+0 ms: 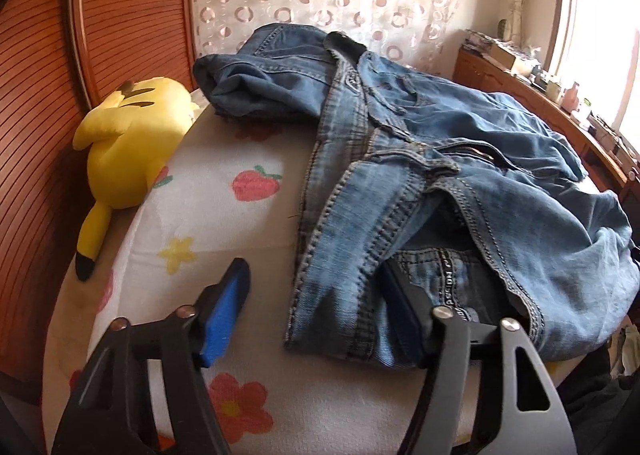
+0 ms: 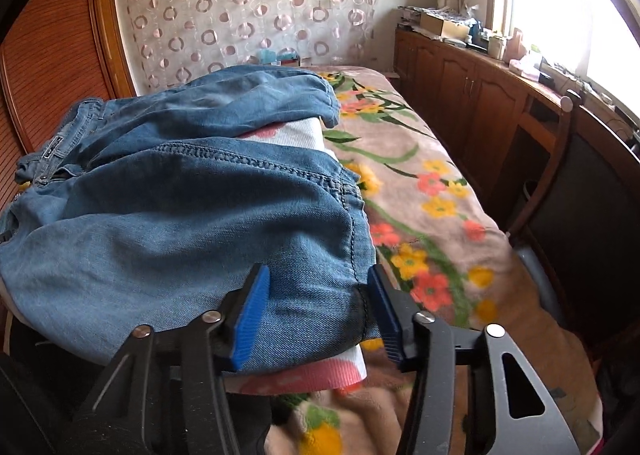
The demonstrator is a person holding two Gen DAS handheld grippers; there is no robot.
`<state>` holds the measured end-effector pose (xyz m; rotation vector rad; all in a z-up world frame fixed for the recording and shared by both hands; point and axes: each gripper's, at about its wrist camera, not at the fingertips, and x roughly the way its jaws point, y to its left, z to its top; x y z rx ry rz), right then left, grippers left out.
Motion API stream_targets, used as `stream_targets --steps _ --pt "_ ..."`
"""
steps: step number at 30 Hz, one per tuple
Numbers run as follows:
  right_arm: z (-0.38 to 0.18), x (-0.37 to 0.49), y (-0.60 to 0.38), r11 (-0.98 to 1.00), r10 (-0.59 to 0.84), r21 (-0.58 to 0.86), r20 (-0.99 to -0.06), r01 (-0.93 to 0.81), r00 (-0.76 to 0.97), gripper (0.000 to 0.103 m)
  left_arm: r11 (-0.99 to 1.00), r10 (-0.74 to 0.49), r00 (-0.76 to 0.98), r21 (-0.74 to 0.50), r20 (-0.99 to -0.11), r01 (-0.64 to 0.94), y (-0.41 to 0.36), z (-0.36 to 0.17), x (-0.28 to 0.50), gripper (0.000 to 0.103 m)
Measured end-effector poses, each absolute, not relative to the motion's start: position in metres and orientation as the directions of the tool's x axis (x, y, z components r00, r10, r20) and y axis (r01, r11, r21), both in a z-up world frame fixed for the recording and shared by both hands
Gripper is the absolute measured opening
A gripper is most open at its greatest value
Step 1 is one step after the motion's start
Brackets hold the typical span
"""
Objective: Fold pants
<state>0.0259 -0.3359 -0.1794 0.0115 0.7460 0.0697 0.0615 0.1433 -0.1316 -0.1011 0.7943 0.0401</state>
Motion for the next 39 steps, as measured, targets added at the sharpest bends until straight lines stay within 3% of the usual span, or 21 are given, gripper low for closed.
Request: stream_targets --steps 1,5,7,13,24,30,38,39 --pt "-0.177 0.023 -0.335 0.998 0.064 0.028 -0.676 -0.061 0.734 0.041 0.995 -0.007 0.702 -0.077 -0.712 -0.069 0.143 -0.131 0.062 0.059" --pt "-0.168 0.016 -0.331 0.996 0.066 0.004 -0.662 -0.084 0.747 0.01 0.994 -0.04 0.709 -0.097 -0.704 -0.041 0.138 -0.13 0.06 0.043" --pt "-0.17 0.02 -0.332 0.996 0.065 -0.001 -0.638 -0.086 0.767 0.004 0.995 -0.046 0.71 -0.096 -0.703 -0.03 0.136 -0.129 0.06 0.034" --pt "-0.158 0.007 -0.339 0.996 0.084 0.03 -0.58 -0.081 0.81 0.002 0.995 -0.058 0.738 -0.095 -0.673 -0.009 0.132 -0.112 0.052 0.013" --pt "-0.099 0.003 -0.332 0.989 0.127 -0.007 -0.453 -0.146 0.882 0.002 0.996 -0.087 0.834 -0.076 -0.544 0.054 0.117 -0.045 0.022 0.009" --pt "-0.079 0.017 -0.299 0.968 0.23 -0.001 -0.384 -0.25 0.894 0.002 0.996 -0.081 0.824 -0.067 -0.56 0.052 0.117 -0.049 0.026 0.009" --pt "-0.14 0.055 -0.27 0.932 0.326 0.046 -0.538 -0.36 0.777 0.002 0.996 -0.075 0.794 -0.079 -0.603 0.035 0.118 -0.069 0.031 0.009" --pt "-0.147 0.055 -0.275 0.933 0.326 0.06 -0.556 -0.354 0.764 0.007 0.996 -0.075 0.793 -0.08 -0.604 0.034 0.118 -0.07 0.031 0.009"
